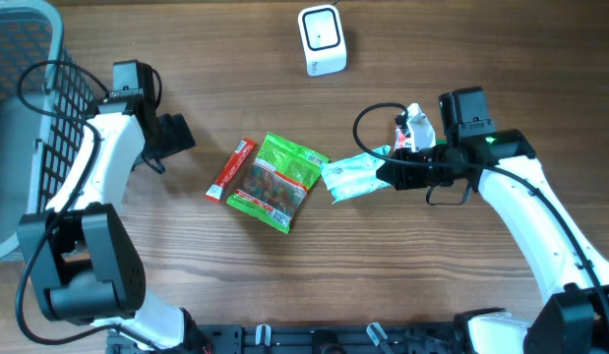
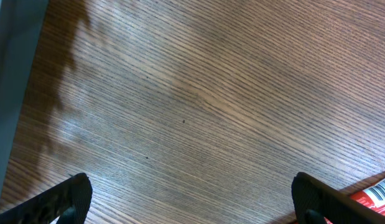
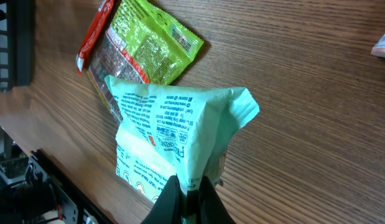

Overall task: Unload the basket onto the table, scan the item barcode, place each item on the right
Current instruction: 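Lift the light-green packet and hold it before the white scanner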

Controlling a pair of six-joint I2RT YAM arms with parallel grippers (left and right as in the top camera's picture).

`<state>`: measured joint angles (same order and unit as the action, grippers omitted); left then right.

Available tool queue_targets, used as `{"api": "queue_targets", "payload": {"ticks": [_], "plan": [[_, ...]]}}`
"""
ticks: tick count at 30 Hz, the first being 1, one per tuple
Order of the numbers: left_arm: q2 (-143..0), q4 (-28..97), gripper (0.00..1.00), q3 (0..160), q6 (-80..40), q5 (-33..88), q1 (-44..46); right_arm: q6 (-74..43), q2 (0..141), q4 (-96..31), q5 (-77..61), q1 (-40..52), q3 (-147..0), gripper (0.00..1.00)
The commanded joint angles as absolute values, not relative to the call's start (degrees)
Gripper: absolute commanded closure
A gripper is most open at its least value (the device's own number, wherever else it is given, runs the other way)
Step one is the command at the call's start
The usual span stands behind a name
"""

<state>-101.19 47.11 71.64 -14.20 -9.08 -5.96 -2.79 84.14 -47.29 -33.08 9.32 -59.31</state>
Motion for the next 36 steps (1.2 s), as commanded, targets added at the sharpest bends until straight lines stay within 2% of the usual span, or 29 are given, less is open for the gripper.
{"api": "queue_targets", "payload": {"ticks": [1,20,24,32,36], "plan": [[-100.2,47.1,0.00,72.4,-13.7,-8.8,-6.2,-3.0,82.9,-47.2,-33.0,9.3,-60.7,0.96],[-100.2,47.1,0.00,72.4,-13.7,-8.8,-6.2,-2.1,82.9,-45.2,-33.0,9.3,-60.8,0.96],[-100.2,47.1,0.00,72.4,-13.7,-8.8,-6.2,-2.2,82.9,-44.9,-29.5,9.3,-62.7,0.96],[-100.2,47.1,0.00,72.4,-13.7,-8.8,-6.2,-4.1,83.3,-50.4,-18.6,9.3,-80.5,0.96],[-100.2,47.1,0.00,72.4,-13.7,-8.8,-6.2,-4.7,87.0,-56.9,-13.6,9.4,-96.2,0.96]]}}
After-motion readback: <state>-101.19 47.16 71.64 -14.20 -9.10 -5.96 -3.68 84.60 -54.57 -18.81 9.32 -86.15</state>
